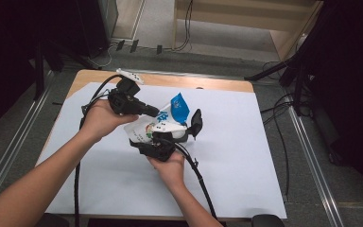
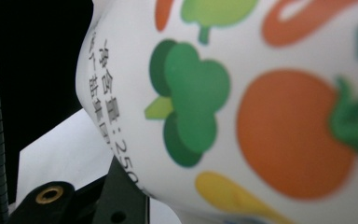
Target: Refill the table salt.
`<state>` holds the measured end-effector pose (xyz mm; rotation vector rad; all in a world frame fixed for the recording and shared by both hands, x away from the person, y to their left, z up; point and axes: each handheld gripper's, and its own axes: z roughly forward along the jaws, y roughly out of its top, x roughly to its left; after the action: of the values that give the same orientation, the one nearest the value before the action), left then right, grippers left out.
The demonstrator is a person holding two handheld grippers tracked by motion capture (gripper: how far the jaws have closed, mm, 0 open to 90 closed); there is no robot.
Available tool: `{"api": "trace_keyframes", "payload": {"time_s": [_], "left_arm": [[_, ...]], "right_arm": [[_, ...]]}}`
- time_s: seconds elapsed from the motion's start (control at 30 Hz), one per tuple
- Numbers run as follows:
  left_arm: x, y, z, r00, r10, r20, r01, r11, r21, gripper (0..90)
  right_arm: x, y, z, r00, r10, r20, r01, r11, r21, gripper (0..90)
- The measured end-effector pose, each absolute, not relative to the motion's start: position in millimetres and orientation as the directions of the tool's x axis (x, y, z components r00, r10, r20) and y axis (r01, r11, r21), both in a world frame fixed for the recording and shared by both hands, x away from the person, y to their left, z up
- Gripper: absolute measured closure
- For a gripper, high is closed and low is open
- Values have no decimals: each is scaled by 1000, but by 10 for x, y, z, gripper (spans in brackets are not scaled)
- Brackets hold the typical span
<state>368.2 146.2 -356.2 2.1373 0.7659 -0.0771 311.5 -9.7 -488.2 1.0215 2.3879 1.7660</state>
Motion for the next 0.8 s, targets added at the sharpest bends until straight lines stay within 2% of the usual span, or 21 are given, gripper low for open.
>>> {"api": "trace_keyframes", "payload": {"time_s": [0.8], "left_arm": [[3608, 1760, -3462, 799, 519, -304, 540, -395, 744, 900]], "right_arm": [[3149, -276, -4946, -725, 561, 400, 536, 94, 839, 632]]}}
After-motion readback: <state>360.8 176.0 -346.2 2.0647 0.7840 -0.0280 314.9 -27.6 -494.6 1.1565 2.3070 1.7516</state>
